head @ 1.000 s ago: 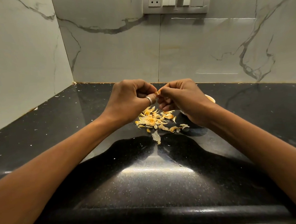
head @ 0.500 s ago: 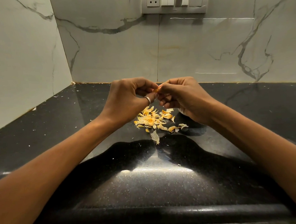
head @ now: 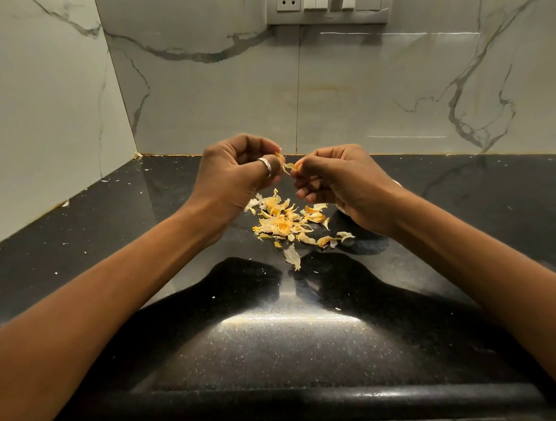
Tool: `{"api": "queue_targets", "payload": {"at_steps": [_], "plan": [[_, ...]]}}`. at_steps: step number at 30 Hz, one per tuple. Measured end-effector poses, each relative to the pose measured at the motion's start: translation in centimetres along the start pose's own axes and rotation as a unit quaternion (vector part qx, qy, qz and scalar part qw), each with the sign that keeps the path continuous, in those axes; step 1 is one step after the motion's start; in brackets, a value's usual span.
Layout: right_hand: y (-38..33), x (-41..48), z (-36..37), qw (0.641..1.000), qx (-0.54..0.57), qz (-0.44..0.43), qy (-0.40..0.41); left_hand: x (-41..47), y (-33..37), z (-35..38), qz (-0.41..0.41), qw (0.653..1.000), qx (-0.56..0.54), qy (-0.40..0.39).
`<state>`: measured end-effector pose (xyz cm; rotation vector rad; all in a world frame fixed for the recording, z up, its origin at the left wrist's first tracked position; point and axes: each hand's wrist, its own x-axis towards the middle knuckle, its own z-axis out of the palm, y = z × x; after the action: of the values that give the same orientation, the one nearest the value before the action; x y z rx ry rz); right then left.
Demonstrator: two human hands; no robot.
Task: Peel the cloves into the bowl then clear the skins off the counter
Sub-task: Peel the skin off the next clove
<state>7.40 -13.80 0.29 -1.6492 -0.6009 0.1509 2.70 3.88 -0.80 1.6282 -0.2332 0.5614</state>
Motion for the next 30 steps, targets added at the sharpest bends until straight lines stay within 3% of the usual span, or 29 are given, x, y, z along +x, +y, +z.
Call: {"api": "queue_targets", "payload": {"at_steps": [14,24,30], "plan": [[-0.15,-0.32,0.14,0.999,-0.051,-0.013,-0.004,0.84,-0.07,-0.60,-0.049,0.993,-0.073,0.079],[0.25,-0.32,0.03,0.983,-0.179,-0.044,0.021,0.46,0.18,-0.41,-0.057,0.997,-0.040,0.019],[0.12,-0.38,0.11,0.980,-0.191,-0.042,0.037,0.56,-0.12,-0.47,-0.056,0.998,-0.023,0.011]]}}
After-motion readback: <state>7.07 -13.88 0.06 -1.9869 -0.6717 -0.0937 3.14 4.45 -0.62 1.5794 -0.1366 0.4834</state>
